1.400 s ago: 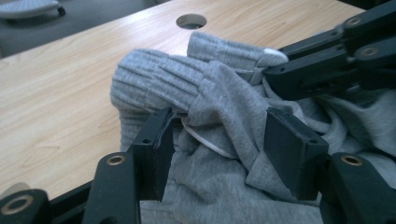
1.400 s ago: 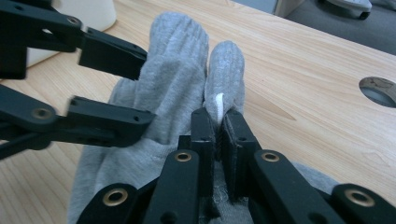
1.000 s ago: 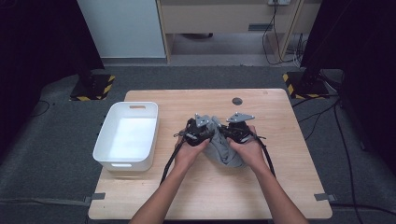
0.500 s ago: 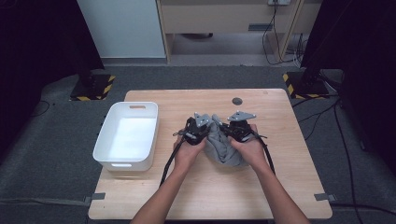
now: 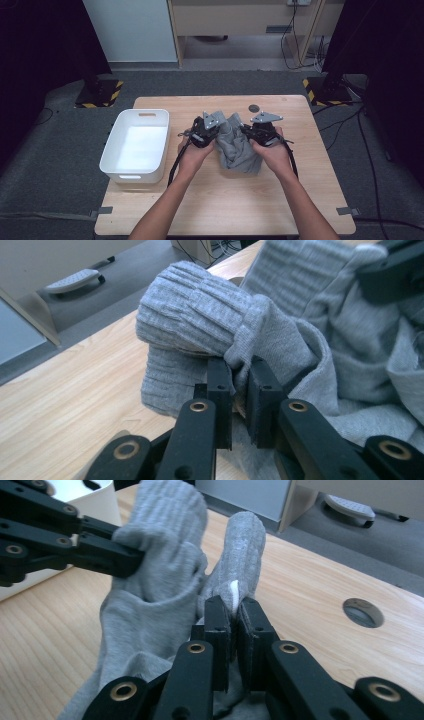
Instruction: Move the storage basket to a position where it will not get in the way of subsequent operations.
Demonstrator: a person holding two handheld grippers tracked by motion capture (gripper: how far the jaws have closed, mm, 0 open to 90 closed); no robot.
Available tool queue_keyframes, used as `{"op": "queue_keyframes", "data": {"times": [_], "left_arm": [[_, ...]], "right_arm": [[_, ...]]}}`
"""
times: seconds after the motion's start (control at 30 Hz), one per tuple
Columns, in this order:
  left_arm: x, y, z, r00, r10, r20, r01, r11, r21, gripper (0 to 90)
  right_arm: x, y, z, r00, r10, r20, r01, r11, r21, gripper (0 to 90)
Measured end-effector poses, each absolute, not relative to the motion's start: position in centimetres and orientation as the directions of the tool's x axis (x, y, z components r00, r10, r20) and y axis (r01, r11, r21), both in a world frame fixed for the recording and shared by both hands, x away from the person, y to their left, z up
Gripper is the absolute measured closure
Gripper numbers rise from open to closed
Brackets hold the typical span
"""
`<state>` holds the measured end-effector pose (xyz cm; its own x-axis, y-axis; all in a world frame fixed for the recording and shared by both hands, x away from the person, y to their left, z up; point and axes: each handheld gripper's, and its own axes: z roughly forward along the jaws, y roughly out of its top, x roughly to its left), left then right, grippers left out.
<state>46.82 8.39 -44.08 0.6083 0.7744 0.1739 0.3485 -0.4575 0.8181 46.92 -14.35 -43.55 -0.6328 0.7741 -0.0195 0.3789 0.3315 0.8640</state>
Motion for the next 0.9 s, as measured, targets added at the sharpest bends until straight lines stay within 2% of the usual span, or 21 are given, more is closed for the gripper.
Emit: {"op": "queue_keyframes", "data": {"times": [0.9], "left_arm": [[47.1, 10.5, -43.3, 0.605, 0.776, 0.181, 0.352, -0.465, 0.812, 82.7]], "right_arm": [[47.1, -18.5, -42.6, -0.568, 0.823, -0.021, 0.384, 0.287, 0.878, 85.1]]}}
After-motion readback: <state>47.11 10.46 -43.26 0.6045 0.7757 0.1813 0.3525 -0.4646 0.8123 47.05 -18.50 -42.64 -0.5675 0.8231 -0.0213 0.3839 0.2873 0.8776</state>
